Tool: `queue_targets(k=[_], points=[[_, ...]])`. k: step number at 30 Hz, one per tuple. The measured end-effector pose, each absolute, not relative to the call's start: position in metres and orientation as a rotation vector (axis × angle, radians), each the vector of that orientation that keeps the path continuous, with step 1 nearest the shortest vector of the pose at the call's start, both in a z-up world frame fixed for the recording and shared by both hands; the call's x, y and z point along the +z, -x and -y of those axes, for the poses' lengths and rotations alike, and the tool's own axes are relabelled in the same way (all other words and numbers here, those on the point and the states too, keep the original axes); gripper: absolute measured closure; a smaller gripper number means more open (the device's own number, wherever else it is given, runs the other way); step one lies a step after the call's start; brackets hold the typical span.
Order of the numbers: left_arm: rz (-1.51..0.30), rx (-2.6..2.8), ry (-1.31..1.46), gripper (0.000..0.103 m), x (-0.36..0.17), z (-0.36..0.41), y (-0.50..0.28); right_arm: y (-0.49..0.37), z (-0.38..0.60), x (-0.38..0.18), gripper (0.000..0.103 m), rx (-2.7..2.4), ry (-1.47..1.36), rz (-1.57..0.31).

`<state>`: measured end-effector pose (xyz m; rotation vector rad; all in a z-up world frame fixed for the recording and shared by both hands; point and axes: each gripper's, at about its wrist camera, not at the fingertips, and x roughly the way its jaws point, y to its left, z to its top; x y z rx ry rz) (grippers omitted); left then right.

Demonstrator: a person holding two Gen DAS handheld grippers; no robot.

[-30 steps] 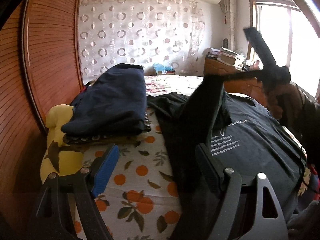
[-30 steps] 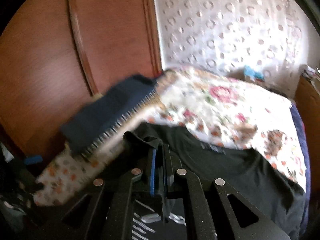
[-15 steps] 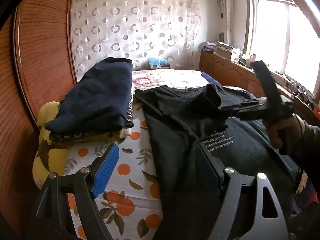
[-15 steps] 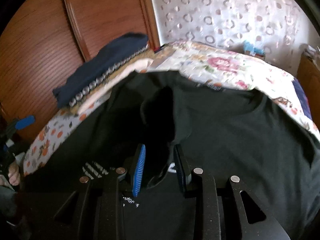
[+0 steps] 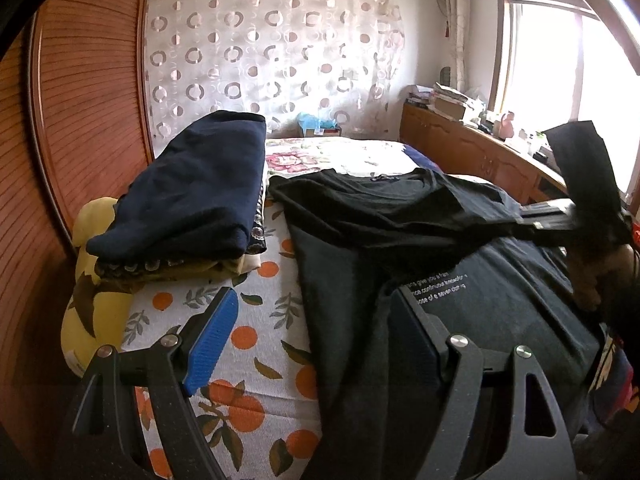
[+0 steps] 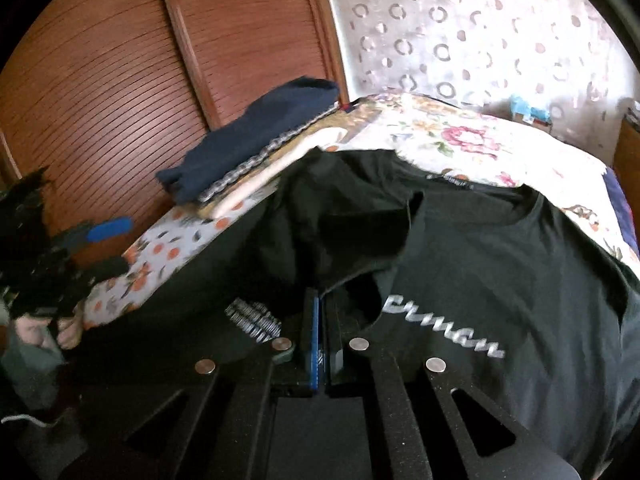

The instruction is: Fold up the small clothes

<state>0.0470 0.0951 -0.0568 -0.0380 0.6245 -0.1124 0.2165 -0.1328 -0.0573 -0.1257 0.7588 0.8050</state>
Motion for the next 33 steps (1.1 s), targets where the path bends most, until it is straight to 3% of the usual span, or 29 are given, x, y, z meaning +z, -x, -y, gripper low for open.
queue_targets(k=[6,8,14,17,26,27,29,33], points=[[-0.627,-0.119,0.027,0.024,-0.056,-0.093,-0.052,-0.193,0.139,-0.076,0.102,0.861,0.130,-0.809],[-0.632,-0.125,0.018,0.024,-0.055,-0.090,-0.057,-0.195,0.144,-0.079,0.091,0.823,0.156,-0.801],[-0.640,-0.134,-0.011,0.024,-0.053,-0.080,-0.076,-0.228,0.158,-0.080,0.072,0.703,0.148,-0.765],[-0.654,-0.139,-0.011,0.024,-0.056,-0.076,-0.086,-0.251,0.157,-0.082,0.069,0.693,0.126,-0.760],[-0.740,-0.157,-0.015,0.024,-0.080,-0.062,-0.108,-0.313,0.114,-0.112,0.070,0.724,0.135,-0.882],[-0.748,-0.158,-0.016,0.024,-0.082,-0.061,-0.110,-0.318,0.111,-0.110,0.074,0.732,0.146,-0.876],[-0.774,-0.155,-0.018,0.024,-0.087,-0.059,-0.113,-0.323,0.111,-0.106,0.096,0.756,0.166,-0.893],[-0.793,-0.147,-0.014,0.024,-0.089,-0.059,-0.115,-0.330,0.121,-0.081,0.101,0.765,0.204,-0.817]])
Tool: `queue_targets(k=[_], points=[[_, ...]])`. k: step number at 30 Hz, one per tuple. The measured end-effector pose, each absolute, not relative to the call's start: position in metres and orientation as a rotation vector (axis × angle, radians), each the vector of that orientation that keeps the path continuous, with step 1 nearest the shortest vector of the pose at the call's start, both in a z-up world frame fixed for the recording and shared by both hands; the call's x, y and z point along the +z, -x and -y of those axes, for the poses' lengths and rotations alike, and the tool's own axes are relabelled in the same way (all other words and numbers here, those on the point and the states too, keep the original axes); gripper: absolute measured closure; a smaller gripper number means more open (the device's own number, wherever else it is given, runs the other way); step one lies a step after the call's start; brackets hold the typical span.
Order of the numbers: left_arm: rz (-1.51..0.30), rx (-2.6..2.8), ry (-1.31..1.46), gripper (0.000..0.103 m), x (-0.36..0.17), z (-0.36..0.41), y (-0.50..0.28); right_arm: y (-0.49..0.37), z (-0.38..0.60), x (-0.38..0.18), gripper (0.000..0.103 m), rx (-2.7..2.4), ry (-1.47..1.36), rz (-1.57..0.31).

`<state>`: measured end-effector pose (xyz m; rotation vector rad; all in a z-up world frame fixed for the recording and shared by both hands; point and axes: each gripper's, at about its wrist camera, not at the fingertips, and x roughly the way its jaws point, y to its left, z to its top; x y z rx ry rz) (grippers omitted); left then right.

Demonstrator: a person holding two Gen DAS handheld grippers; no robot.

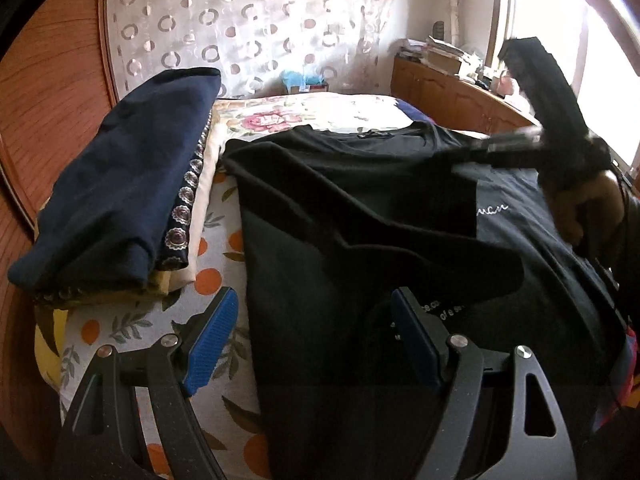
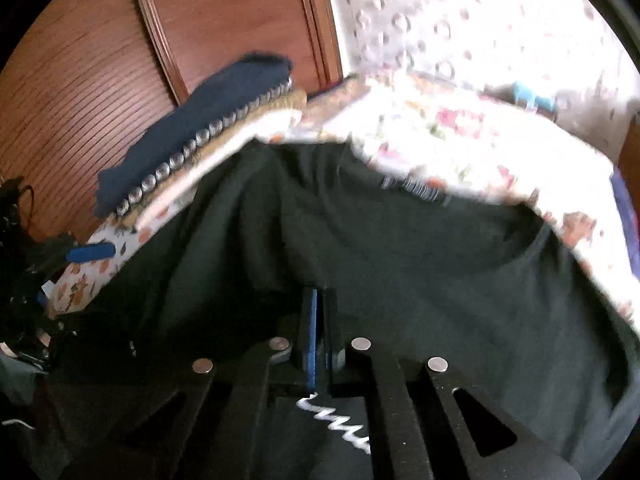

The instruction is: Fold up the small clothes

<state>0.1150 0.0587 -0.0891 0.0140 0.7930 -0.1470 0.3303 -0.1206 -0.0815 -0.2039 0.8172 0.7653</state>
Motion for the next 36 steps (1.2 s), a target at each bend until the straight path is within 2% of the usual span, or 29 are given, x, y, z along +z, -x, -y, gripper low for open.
queue_targets(k=[6,8,14,25,27,36], points=[[-0.829,-0.132,-0.008,0.024,-0.094,-0.060,-0.120,-0.350,0.154,-0.058,0.099,0.608,0.161,-0.733],[-0.834,-0.131,-0.002,0.024,-0.095,-0.061,-0.122,-0.355,0.161,-0.060,0.080,0.598,0.154,-0.753],[-0.802,-0.132,-0.014,0.024,-0.081,-0.059,-0.129,-0.343,0.187,-0.067,0.064,0.563,0.138,-0.736],[-0.782,-0.151,-0.047,0.026,-0.046,-0.050,-0.211,-0.309,0.250,-0.086,0.064,0.400,0.148,-0.780],[-0.798,-0.137,-0.058,0.034,-0.047,-0.049,-0.229,-0.311,0.252,-0.090,0.064,0.386,0.148,-0.793],[-0.925,-0.022,-0.101,0.053,-0.074,-0.053,-0.291,-0.309,0.247,-0.090,0.063,0.386,0.192,-0.813]])
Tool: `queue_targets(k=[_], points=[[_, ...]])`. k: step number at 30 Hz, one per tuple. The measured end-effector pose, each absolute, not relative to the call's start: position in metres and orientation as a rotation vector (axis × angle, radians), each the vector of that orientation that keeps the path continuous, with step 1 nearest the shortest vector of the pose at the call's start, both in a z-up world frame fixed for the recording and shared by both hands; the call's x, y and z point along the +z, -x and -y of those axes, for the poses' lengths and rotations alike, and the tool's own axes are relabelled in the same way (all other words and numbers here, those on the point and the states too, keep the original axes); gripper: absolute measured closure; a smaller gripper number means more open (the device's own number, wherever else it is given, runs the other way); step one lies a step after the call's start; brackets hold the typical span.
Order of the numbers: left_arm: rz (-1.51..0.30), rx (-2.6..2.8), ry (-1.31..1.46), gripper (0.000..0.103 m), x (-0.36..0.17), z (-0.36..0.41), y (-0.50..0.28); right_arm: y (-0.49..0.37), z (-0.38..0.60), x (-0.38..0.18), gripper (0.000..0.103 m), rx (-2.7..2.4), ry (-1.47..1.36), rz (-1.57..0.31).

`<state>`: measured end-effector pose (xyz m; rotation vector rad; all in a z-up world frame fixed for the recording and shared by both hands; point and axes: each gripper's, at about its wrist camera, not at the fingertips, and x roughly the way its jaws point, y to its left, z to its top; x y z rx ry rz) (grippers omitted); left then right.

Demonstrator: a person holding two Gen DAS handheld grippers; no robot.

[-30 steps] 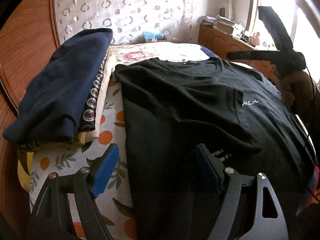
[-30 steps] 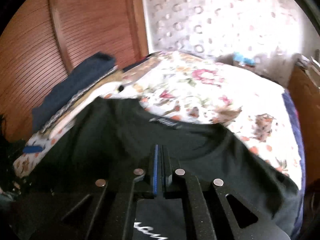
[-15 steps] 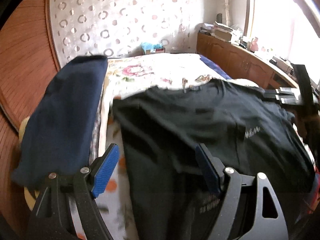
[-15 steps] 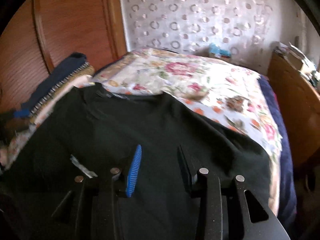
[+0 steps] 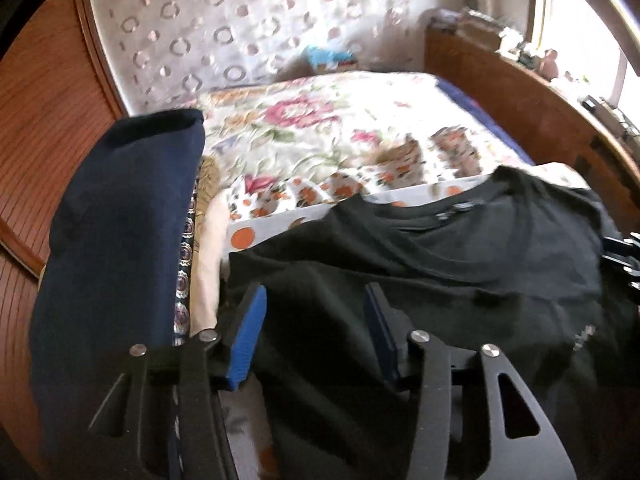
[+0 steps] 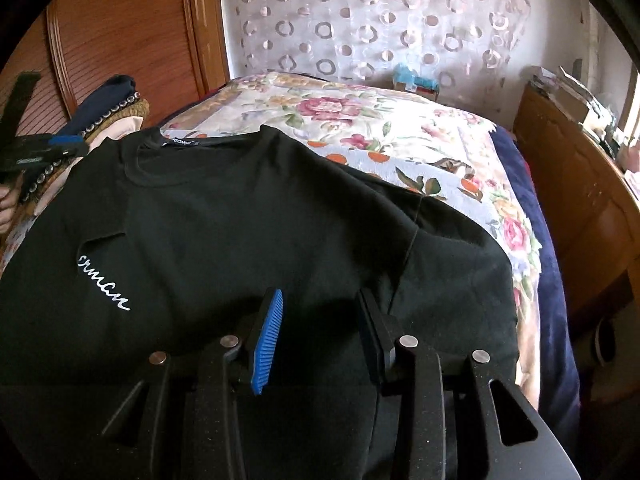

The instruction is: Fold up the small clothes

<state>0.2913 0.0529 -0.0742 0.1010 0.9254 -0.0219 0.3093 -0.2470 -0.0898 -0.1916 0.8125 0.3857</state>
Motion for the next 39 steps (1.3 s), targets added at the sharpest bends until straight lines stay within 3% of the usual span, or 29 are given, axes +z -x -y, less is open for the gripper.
queue_targets(k=[5,7,9,11,24,31,34,36,39], points=[[-0.968,0.009,-0.100,0.058,-0.088,-0.057,-0.306,-0.307,0.248,-0.089,0.061,0.388,0.197,-0.810],[-0.976,0.007,-0.099,0.068,-0.091,-0.057,-0.307,-0.310,0.251,-0.090,0.061,0.391,0.195,-0.810],[-0.984,-0.011,-0.090,0.087,-0.092,-0.057,-0.308,-0.311,0.253,-0.091,0.060,0.395,0.192,-0.810],[-0.989,-0.026,-0.065,0.094,-0.094,-0.062,-0.307,-0.314,0.255,-0.092,0.058,0.403,0.190,-0.810],[-0.795,0.074,-0.063,0.097,-0.016,-0.104,-0.293,-0.316,0.258,-0.094,0.057,0.406,0.192,-0.809],[-0.770,0.048,-0.058,0.095,-0.012,-0.109,-0.287,-0.317,0.259,-0.094,0.057,0.405,0.195,-0.808],[-0.743,0.017,-0.042,0.080,-0.009,-0.104,-0.276,-0.316,0.259,-0.093,0.056,0.402,0.198,-0.807],[-0.718,-0.004,-0.038,0.064,-0.007,-0.098,-0.267,-0.317,0.260,-0.093,0.055,0.401,0.197,-0.807],[-0.692,-0.047,-0.038,0.053,-0.005,-0.087,-0.251,-0.317,0.263,-0.092,0.055,0.400,0.181,-0.808]])
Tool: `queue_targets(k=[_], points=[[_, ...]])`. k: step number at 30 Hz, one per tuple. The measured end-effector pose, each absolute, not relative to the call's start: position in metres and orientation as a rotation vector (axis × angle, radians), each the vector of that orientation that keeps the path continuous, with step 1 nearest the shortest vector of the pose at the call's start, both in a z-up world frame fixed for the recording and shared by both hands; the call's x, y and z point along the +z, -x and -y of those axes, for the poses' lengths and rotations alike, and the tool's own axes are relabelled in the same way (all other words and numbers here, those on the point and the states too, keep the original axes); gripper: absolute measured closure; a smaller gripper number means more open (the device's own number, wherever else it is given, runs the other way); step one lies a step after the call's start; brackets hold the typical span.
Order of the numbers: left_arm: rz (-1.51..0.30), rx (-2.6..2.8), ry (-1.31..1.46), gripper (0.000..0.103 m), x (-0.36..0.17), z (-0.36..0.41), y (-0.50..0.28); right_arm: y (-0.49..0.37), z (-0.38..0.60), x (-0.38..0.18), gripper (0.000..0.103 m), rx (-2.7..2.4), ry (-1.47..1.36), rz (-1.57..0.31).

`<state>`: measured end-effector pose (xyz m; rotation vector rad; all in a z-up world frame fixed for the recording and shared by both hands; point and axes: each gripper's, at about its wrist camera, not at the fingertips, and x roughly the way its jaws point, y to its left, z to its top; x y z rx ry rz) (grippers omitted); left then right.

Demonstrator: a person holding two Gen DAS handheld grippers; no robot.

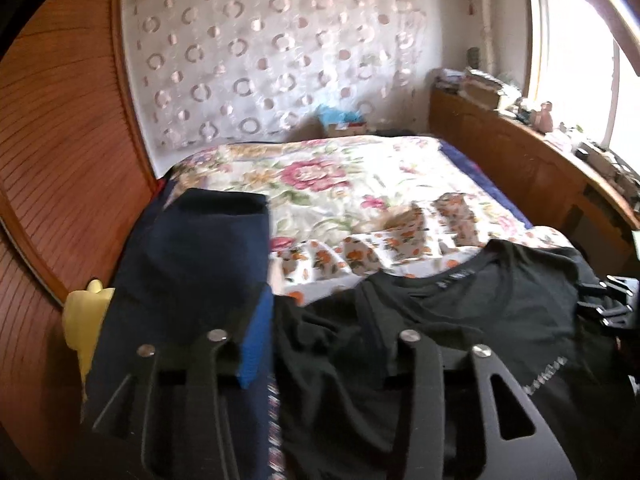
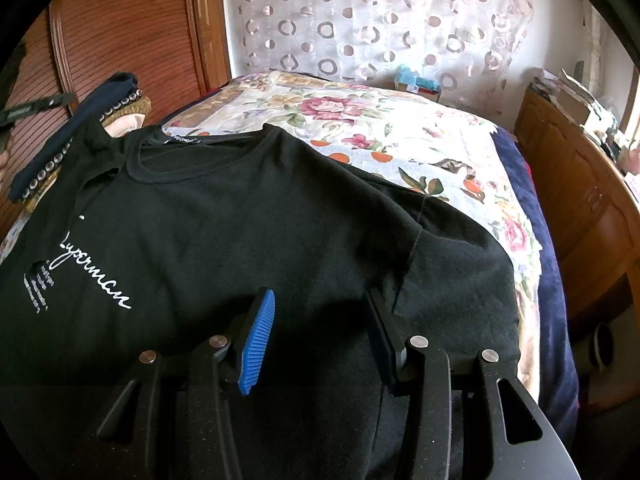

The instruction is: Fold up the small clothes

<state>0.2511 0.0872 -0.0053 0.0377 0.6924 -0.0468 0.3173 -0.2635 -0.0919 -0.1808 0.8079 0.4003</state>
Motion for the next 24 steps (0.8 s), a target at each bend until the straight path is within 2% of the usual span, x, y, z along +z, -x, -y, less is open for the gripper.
queue_targets(k=[1,3,4,9,11,24], points=[[-0.690,-0.066,-0.035,0.049,-0.007,-0.083,-0.245,-0.317,0.267,-0.091,0.055,0.392,0.165,-0.806],[-0.689,-0.098,-0.028,0.029,-0.011,-0.077,-0.234,-0.311,0.274,-0.085,0.055,0.378,0.135,-0.792],[-0.690,-0.113,-0.025,0.027,-0.013,-0.073,-0.231,-0.307,0.279,-0.081,0.055,0.370,0.125,-0.781],[-0.706,-0.181,-0.016,0.026,-0.029,-0.050,-0.213,-0.281,0.310,-0.063,0.055,0.307,0.072,-0.733],[-0.717,-0.205,-0.019,0.026,-0.036,-0.041,-0.209,-0.271,0.322,-0.062,0.049,0.267,0.068,-0.727],[-0.871,-0.297,-0.109,0.026,-0.085,0.007,-0.208,-0.255,0.377,-0.096,0.048,0.122,0.007,-0.831]])
